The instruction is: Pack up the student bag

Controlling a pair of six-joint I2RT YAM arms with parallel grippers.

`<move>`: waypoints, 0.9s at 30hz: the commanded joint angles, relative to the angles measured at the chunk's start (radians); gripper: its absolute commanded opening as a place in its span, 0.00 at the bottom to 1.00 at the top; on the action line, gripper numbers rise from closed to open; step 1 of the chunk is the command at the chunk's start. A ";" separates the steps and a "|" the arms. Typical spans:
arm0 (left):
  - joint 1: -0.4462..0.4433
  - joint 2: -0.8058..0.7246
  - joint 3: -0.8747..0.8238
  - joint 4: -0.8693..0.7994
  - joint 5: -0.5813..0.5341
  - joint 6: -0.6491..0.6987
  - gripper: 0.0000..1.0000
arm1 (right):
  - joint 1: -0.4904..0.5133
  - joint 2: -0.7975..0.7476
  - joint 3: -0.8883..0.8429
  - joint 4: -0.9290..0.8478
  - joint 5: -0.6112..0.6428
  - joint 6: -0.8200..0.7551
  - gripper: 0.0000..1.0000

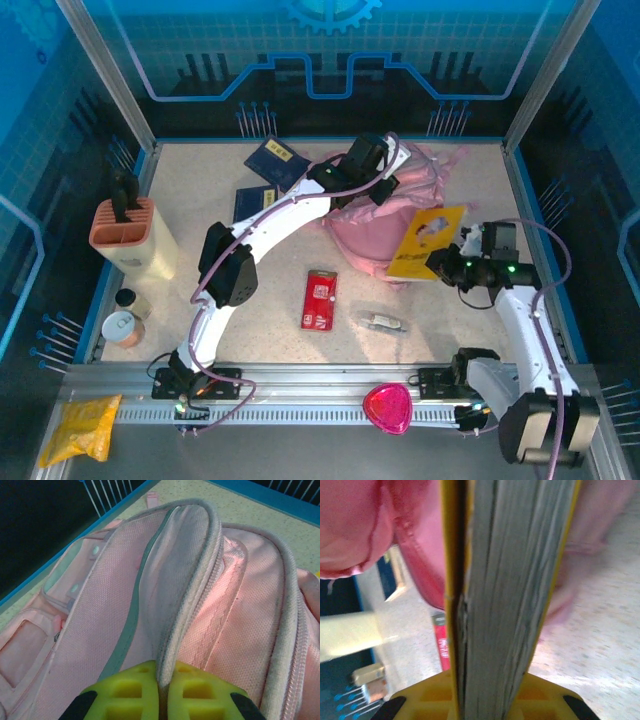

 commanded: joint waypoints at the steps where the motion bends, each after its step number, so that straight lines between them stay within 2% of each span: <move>1: -0.003 -0.097 0.055 0.076 0.100 -0.024 0.00 | 0.026 0.030 -0.016 0.283 -0.114 0.068 0.00; 7: -0.002 -0.109 0.059 0.070 0.120 -0.018 0.00 | 0.081 0.190 -0.056 0.581 -0.149 0.132 0.00; 16: 0.001 -0.124 0.063 0.061 0.137 -0.027 0.00 | 0.093 0.463 -0.050 0.987 -0.156 0.173 0.00; 20: 0.004 -0.121 0.075 0.048 0.145 -0.038 0.00 | 0.109 0.604 -0.006 1.076 -0.183 0.214 0.00; 23: 0.005 -0.122 0.078 0.041 0.155 -0.041 0.00 | 0.126 0.661 0.002 1.090 -0.132 0.206 0.00; 27: 0.008 -0.119 0.079 0.038 0.147 -0.038 0.00 | 0.129 0.746 0.024 1.081 -0.108 0.178 0.09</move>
